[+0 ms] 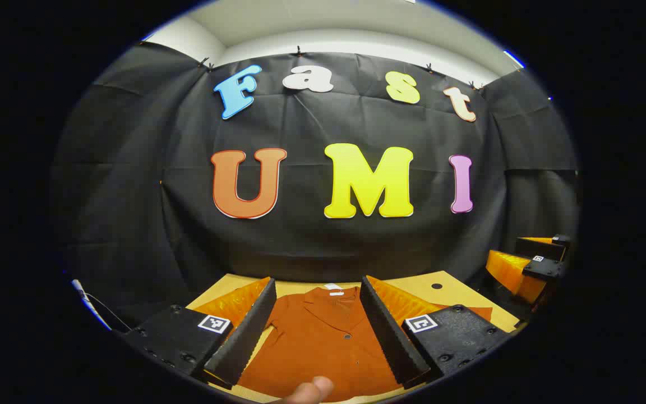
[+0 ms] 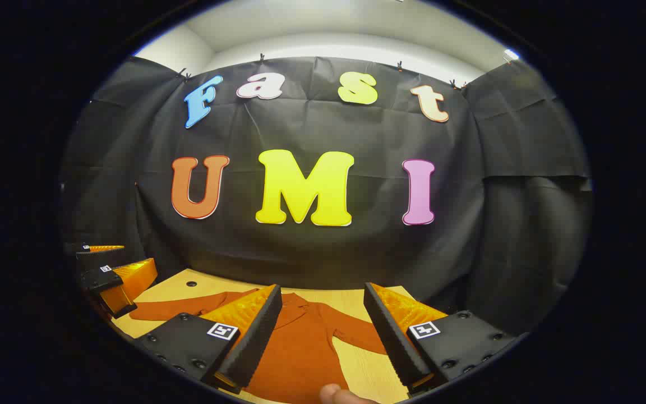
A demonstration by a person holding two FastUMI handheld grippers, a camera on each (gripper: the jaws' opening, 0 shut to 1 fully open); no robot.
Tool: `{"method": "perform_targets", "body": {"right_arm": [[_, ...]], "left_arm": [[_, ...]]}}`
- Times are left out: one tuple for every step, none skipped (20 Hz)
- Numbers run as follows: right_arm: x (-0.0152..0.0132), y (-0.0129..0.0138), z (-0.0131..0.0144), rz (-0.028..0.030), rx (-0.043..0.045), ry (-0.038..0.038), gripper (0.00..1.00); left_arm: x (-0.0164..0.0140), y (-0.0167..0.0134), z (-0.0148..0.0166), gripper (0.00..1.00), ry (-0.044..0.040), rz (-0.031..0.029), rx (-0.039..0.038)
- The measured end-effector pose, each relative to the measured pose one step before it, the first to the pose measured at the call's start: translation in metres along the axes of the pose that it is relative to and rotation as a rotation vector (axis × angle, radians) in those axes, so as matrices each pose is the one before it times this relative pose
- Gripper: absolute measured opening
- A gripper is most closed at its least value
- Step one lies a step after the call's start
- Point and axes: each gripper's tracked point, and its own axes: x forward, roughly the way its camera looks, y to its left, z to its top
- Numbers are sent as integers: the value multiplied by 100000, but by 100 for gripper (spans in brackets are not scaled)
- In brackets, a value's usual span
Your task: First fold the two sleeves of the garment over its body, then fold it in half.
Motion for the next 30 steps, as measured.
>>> {"method": "perform_targets", "body": {"right_arm": [[387,-272,-78,-580,654,573,94],[377,-226,-113,-312,491,330,94],[410,-218,16,-326,232,42,94],[341,-182,159,-414,106,-153,94],[311,-205,82,-186,386,-347,94],[195,-51,111,-6,133,-332,94],[321,-110,26,-244,-545,-171,94],[282,-122,-234,49,-649,331,94],[383,-49,-361,-536,-405,791,94],[167,-260,-184,-1229,-1075,716,94],[114,4,-269,-75,-1478,602,94],[70,217,-56,706,-670,217,95],[40,179,-171,689,-332,121,95],[0,132,-23,825,106,185,95],[25,72,-78,551,331,57,95],[-3,104,6,603,164,82,94],[8,-86,-136,231,76,109,94],[68,-140,-35,-82,209,445,94],[159,22,-160,454,616,250,94],[30,45,-86,298,586,304,94],[-18,-317,-259,-112,313,336,94],[-35,-84,-138,168,375,354,94],[173,-225,-101,-84,343,323,95],[138,-255,-102,43,313,336,94],[180,-355,-280,-442,503,702,94],[245,-652,-241,-1140,86,855,94],[305,-809,-218,-1113,172,447,94],[427,-1100,-222,-1470,215,664,94],[452,-959,-364,-1149,261,593,94],[520,-1364,-388,-1721,319,745,94]], "left_arm": [[399,-150,64,97,118,9,100],[335,-92,-221,97,125,13,-456],[499,-243,-23,97,137,-191,-341],[330,-48,-84,97,368,-45,38],[340,-110,-57,97,426,173,220],[313,-51,-32,97,153,20,-129],[176,-135,-43,97,132,-81,-49],[256,-406,-210,97,222,-578,-209],[206,-337,81,97,-206,-672,-9],[255,-17,44,97,-288,367,209],[227,19,139,97,-38,59,118],[57,-104,-210,97,-40,-100,20],[-11,-223,-128,100,18,-53,-283],[31,-86,46,100,355,261,-1],[34,-230,-48,97,572,-355,-205],[-51,-134,-294,97,425,-103,34],[-63,-80,-10,97,102,-369,61],[-20,-122,55,97,103,-254,50],[95,-93,-79,97,267,-50,8],[130,-208,-205,97,506,-155,155],[29,-73,-54,97,338,0,75],[-39,-64,-31,97,454,-293,-2],[40,-98,-76,97,392,-149,156],[88,-336,-356,97,449,-375,307],[8,-277,-67,97,166,-23,242],[26,-291,-108,97,205,-401,-93],[50,-221,21,97,148,41,-1252],[-10,-203,-212,97,696,674,-1726],[185,-340,-212,97,990,747,-221],[128,-157,-407,97,1386,1055,636]]}}
